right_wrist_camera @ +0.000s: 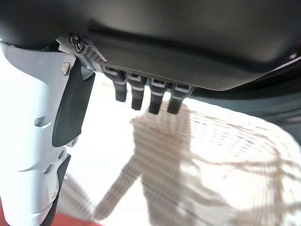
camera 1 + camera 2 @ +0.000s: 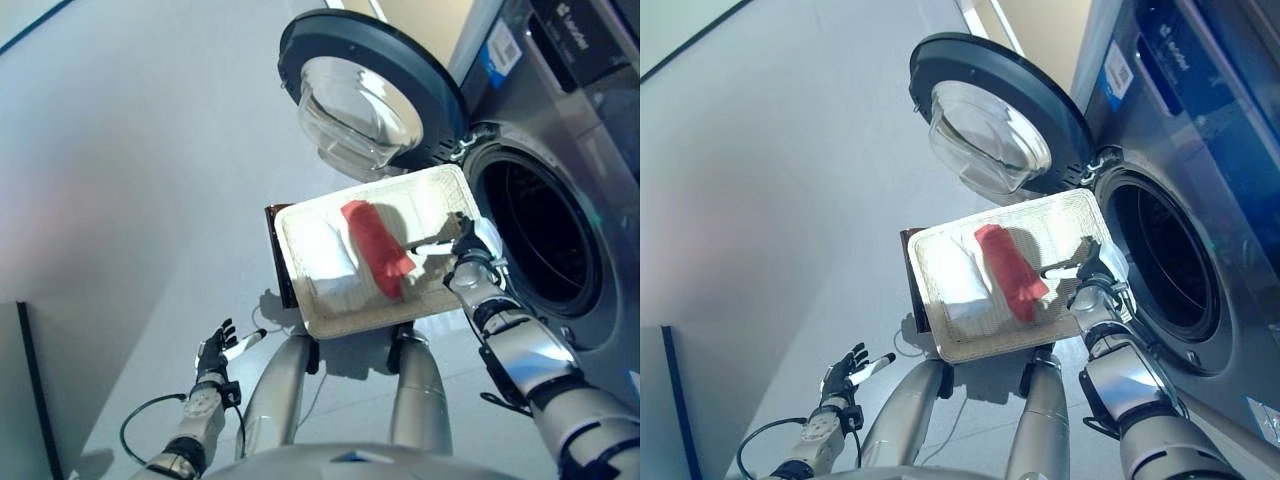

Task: Pick up the clothes and place them into the washing machine

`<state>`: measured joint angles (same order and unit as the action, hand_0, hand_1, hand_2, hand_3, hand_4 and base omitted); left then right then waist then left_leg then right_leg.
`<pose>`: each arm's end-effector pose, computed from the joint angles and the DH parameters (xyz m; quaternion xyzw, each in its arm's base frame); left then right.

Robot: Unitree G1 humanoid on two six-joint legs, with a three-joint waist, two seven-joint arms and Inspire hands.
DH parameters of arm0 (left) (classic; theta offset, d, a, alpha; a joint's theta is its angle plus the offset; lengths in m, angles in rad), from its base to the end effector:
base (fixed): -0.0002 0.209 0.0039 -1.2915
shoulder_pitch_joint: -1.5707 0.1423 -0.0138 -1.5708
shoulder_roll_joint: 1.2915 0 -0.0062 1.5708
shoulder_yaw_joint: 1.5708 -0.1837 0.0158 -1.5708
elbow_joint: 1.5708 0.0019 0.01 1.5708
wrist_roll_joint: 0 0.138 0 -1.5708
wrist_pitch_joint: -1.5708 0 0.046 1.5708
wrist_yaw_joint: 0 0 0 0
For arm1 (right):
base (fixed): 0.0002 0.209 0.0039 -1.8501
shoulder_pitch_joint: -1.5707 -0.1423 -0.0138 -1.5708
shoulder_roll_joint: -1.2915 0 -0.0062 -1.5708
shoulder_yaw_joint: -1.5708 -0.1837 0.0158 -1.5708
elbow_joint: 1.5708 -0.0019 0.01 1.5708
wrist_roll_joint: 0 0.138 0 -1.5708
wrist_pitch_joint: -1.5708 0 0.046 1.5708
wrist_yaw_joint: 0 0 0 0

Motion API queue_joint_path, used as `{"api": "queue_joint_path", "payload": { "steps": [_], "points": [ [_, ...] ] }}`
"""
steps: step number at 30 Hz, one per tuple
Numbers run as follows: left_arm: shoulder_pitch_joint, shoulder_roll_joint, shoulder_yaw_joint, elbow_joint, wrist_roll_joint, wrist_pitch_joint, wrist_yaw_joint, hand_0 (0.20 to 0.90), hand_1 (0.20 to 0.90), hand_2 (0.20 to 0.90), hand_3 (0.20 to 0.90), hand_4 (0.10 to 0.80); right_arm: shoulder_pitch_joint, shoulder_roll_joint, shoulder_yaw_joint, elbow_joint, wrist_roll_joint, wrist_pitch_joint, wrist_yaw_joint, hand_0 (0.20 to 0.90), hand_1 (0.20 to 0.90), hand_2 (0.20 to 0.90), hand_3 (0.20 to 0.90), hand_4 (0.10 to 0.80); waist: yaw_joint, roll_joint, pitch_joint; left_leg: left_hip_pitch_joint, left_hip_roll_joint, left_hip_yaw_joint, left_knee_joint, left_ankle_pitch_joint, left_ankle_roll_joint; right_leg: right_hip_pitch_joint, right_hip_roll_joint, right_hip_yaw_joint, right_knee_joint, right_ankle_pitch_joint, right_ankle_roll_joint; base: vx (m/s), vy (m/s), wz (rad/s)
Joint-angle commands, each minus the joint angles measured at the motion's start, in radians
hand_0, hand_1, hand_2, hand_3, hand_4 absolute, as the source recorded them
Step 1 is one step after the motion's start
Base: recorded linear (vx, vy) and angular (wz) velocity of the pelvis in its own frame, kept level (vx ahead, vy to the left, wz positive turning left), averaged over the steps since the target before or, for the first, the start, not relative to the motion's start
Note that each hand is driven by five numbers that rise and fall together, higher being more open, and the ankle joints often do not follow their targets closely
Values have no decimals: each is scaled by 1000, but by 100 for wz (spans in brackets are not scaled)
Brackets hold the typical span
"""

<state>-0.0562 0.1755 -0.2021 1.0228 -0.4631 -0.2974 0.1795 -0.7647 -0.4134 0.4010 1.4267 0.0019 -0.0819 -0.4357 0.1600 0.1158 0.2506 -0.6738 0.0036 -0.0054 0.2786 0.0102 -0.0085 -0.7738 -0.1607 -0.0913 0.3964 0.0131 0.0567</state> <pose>0.1350 0.1892 -0.0928 -0.0337 0.3359 0.1545 0.9285 0.2900 -0.2467 0.0205 -0.3883 0.2165 -0.1940 0.8745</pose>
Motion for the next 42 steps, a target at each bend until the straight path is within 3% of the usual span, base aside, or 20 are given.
{"api": "queue_joint_path", "payload": {
  "steps": [1,11,20,28,30,31,32,33,42],
  "points": [
    [-4,83,77,-47,-16,-64,57,900,900,900,900,800,-40,-29,39,-17,-21,-16,-51,900,900,900,900,800,30,-3,15,-51,-43,-12,35,-7,-22,94,44,-30,-76,-3,-21,14,-15,5],
    [-50,108,133,-50,-36,-80,109,900,900,900,900,800,-30,19,43,-67,9,-38,-62,900,900,900,900,800,53,-42,49,-92,-48,-39,104,-29,-19,80,35,-68,-10,-39,-27,13,-21,11],
    [-68,119,122,-76,-32,-75,117,900,900,900,900,800,-88,52,71,-37,7,-26,-81,900,900,900,900,800,94,-66,79,-143,-61,-80,148,-37,-15,51,22,-115,53,-75,-32,21,-18,19],
    [-99,117,95,-137,-52,-86,133,900,900,900,900,800,-162,43,86,23,4,-2,-113,900,900,900,900,800,134,-57,122,-231,-87,-121,158,-15,-22,-29,-1,-167,146,-126,-40,9,-11,28],
    [-130,109,74,-147,-50,-84,149,900,900,900,900,800,-204,26,99,76,-26,39,-133,900,900,900,900,800,154,-37,141,-285,-106,-133,195,-22,-20,-83,-12,-177,220,-160,-50,-11,33,40],
    [-138,105,66,-157,-43,-81,155,900,900,900,900,800,-214,21,101,94,-39,56,-137,834,834,834,834,753,159,-28,146,-304,-111,-136,209,-24,-18,-101,-20,-180,247,-171,-54,-1,25,36],
    [-139,104,66,-158,-43,-81,156,900,900,900,900,800,-215,20,101,94,-40,56,-137,458,458,458,458,484,158,-28,145,-307,-112,-136,211,-25,-18,-104,-22,-180,250,-173,-54,3,57,38],
    [-154,98,50,-165,-35,-80,167,900,900,900,900,800,-228,17,102,121,-66,79,-147,200,200,200,200,300,163,-15,152,-331,-120,-140,228,-28,-15,-135,-28,-177,296,-189,-57,4,65,33],
    [-129,68,12,-205,-7,-78,184,900,900,900,900,800,-192,47,110,130,-121,101,-159,200,200,200,200,300,172,3,139,-393,-144,-136,274,-41,0,-197,-50,-159,368,-218,-70,17,44,4]
  ]
}}
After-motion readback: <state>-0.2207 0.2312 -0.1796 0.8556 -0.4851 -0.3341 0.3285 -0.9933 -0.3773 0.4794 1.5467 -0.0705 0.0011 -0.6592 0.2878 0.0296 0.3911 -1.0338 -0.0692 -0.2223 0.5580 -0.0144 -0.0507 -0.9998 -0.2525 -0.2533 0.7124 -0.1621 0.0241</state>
